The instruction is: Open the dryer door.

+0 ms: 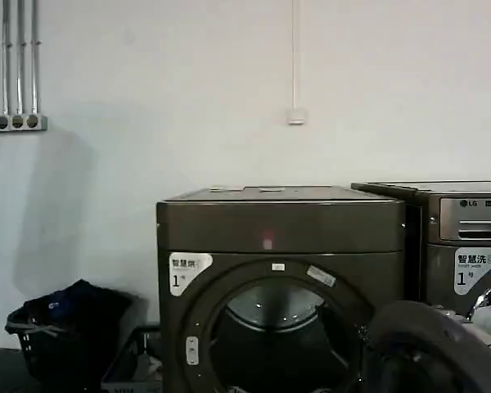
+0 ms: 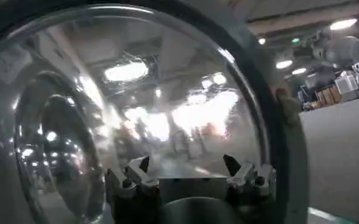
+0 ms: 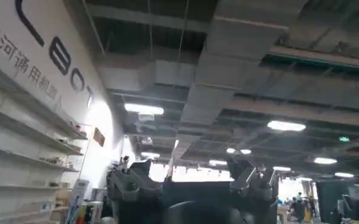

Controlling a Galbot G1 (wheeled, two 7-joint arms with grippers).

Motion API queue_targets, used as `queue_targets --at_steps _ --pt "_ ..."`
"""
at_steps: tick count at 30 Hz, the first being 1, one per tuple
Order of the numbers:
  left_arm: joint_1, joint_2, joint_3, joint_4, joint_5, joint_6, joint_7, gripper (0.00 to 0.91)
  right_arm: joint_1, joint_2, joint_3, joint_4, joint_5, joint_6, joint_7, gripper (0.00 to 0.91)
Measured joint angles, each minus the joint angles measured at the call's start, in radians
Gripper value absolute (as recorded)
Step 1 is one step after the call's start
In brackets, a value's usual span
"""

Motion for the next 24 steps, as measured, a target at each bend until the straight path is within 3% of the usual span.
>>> queue_targets --at_steps 24 --pt "-0.006 -0.134 0.013 0.090 0.019 -0.004 -0.012 0.907 -0.011 -0.008 0.004 -0.014 0.003 0.001 -0.011 0.907"
